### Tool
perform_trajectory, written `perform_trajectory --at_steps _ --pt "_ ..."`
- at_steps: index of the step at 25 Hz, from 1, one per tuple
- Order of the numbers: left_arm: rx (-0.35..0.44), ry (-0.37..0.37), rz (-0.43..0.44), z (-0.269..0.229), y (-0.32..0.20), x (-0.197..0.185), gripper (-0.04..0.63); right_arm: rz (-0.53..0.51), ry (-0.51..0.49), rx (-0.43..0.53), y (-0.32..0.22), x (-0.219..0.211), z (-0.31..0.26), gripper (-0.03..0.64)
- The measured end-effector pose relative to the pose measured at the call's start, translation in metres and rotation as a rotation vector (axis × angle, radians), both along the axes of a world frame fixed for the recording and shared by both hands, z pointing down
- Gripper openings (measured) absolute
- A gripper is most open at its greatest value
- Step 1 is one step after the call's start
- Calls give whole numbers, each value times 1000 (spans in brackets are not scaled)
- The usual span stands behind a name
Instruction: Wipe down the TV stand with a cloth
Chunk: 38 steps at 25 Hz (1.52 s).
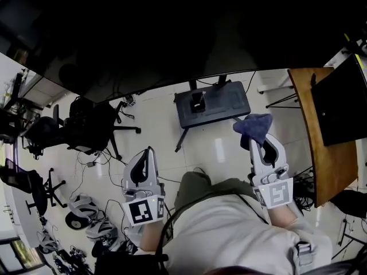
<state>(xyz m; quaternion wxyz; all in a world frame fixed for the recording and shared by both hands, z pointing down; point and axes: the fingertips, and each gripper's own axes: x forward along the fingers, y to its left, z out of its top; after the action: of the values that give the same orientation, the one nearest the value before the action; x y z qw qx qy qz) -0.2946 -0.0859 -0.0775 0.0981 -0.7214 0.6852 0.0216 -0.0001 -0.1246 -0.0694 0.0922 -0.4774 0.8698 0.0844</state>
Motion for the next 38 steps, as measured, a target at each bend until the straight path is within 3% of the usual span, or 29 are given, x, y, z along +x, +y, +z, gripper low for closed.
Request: perform_trajectory --at_steps 5,9,13,17,19,21,23,27,32,38 --pt "45 -2 -17 -89 57 33 11 -29 -3 36 52 34 -96 61" --pt "64 -7 -1 -123 111 73 11 -62 -13 68 106 65 -139 61" --pt "88 -17 6 -138 157 115 11 -89 -38 79 152 99 -150 61" --pt "96 -10 7 -139 196 150 11 -123 125 -43 193 128 -114 61" --pt "97 -11 11 -143 214 163 11 -130 45 -3 211 136 -132 61" --pt "110 -19 21 -150 234 175 11 -131 69 -48 232 144 -127 61" --pt "120 -21 25 -155 253 180 11 -125 124 -113 252 151 -116 60" --pt "118 -2 24 -153 282 172 11 -82 121 -119 285 153 -123 60" --pt "115 -21 37 -158 311 157 11 -52 -35 78 315 136 -168 60" --pt "109 -35 73 -165 287 162 11 -25 -21 78 293 133 -184 60"
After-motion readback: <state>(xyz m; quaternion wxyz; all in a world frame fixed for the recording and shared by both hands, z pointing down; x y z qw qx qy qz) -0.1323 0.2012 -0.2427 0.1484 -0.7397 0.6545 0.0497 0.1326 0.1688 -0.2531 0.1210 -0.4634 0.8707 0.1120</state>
